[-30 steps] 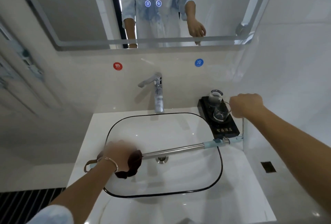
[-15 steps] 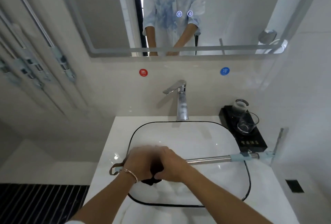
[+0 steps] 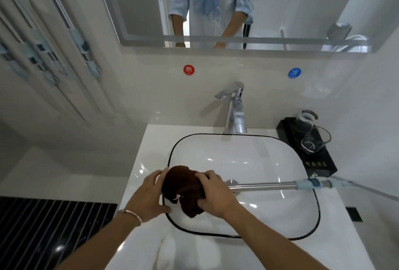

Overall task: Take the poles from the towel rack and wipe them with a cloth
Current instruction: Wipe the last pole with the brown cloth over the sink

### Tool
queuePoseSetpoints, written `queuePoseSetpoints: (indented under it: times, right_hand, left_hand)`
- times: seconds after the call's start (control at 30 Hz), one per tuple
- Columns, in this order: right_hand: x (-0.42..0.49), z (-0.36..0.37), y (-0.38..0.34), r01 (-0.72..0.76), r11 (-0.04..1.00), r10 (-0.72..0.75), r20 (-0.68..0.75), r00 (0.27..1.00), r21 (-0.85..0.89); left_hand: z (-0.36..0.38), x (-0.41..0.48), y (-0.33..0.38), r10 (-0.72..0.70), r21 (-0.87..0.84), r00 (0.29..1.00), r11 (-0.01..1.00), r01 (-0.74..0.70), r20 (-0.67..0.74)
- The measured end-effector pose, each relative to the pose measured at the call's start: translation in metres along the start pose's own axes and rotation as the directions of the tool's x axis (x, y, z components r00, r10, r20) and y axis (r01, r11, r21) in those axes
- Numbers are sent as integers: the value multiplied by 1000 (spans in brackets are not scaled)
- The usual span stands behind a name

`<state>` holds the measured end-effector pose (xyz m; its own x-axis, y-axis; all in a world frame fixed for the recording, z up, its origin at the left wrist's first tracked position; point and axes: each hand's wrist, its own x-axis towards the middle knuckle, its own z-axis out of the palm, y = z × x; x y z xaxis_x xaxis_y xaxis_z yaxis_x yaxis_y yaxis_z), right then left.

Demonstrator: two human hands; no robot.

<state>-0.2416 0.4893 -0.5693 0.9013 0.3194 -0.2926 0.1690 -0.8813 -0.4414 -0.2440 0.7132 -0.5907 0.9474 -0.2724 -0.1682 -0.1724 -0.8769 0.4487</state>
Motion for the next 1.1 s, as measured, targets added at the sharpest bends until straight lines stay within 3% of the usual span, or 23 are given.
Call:
queuePoseSetpoints:
  times: [0.1, 0.23, 0.33, 0.43, 0.57, 0.7, 0.8, 0.93, 1.0, 1.1]
  right_hand:
    - [6, -1, -10, -10, 999, 10, 4, 1000, -33]
    - [19, -14, -24, -29, 999, 31, 141, 990, -12]
    - [32, -19, -32, 21, 986, 11, 185, 983, -166]
    - [38, -5, -35, 146, 955, -136, 55, 989, -257]
    - [35, 15, -31, 196, 980, -198, -51, 979, -40]
    - [16, 17, -12, 195, 945, -232, -118, 966, -263]
    - [-11, 2, 25, 98, 946, -176, -238, 955, -309]
    - [-52, -27, 105, -181, 932, 68, -339, 938, -313]
    - [-66, -40, 134, -329, 887, 209, -353, 912, -325]
    - [-73, -41, 144, -378, 862, 258, -349, 901, -337]
  left_hand:
    - [4, 1, -7, -92, -27, 995, 995, 92, -22]
    - [2, 9, -7, -76, 38, 997, 996, 77, -22]
    - [1, 10, -7, -56, 62, 998, 996, 57, -22]
    - [1, 11, -8, -45, 82, 999, 996, 47, -24]
    - [-2, 16, -10, -67, 88, 998, 994, 67, -2]
    - [-6, 17, -7, -67, 188, 997, 980, 60, 30]
    - [-10, 17, -5, -48, 216, 997, 976, 35, 55]
    - [-15, 17, -2, -34, 376, 991, 926, -16, 127]
    - [-12, 15, 0, 16, 452, 994, 890, -62, 104]
    - [0, 15, 4, 114, 576, 993, 810, -111, 31]
